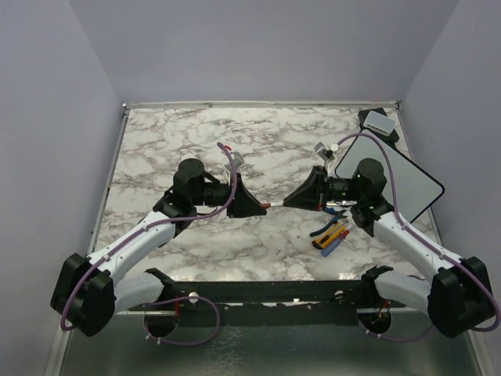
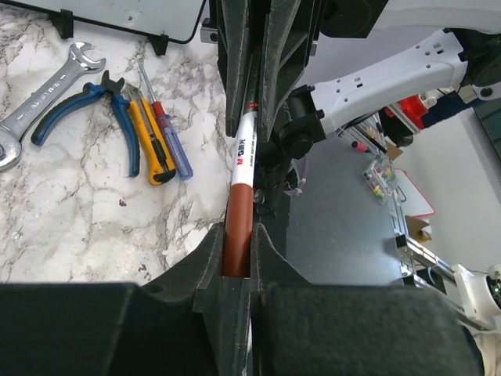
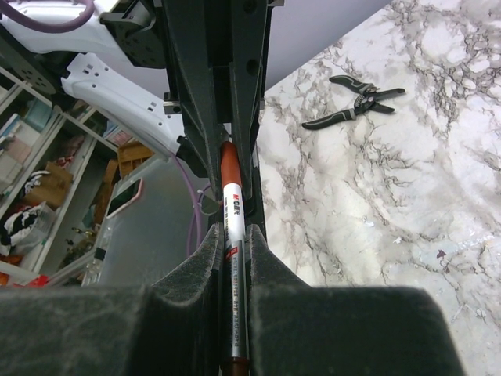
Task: Write a sentence on the whiteboard
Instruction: Open the whiteboard marker at the center of the board.
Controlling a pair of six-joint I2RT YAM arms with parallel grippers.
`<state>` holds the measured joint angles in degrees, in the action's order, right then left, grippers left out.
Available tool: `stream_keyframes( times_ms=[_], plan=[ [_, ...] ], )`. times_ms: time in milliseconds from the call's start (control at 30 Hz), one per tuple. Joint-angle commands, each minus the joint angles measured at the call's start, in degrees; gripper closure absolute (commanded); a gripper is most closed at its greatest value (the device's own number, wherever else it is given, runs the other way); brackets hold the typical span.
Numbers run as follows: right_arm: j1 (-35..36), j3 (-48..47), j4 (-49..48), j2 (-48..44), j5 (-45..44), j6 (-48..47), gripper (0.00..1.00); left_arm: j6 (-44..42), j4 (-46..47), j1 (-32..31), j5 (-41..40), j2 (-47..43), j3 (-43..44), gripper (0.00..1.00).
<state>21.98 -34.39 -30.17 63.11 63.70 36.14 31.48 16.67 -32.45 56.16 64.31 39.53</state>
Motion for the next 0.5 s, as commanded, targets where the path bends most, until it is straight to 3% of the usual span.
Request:
stream_keyframes(
  times_ms=[0, 33, 167, 233, 400, 467],
  plan=[
    [0.32, -2.05, 3.99, 1.12, -0.09, -2.98, 1.0, -0.99, 1.28, -0.59, 0.62, -0.5, 1.04, 0.93],
    [0.34, -2.08, 4.57, 1.21, 0.01, -3.21, 1.0, -0.99, 1.32, -0.6, 0.57, -0.51, 1.03, 0.85],
    [0.3, -2.3, 5.04, 1.48, 0.84, -2.93, 1.0, -1.06, 1.53, -0.69, 0.19, -0.35, 0.93, 0.82],
    [0.35, -2.43, 5.36, 1.46, 0.98, -3.0, 1.0, -1.06, 1.62, -0.77, -0.07, -0.25, 0.89, 0.72],
    [0.32, -2.47, 5.87, 1.57, 0.91, -3.22, 1.0, -0.99, 2.09, -1.04, -0.25, -0.32, 0.7, 0.73],
    [0.31, -2.45, 5.91, 1.66, 0.91, -3.27, 1.0, -1.05, 2.31, -1.04, -0.43, -0.49, 0.59, 0.78]
  ],
)
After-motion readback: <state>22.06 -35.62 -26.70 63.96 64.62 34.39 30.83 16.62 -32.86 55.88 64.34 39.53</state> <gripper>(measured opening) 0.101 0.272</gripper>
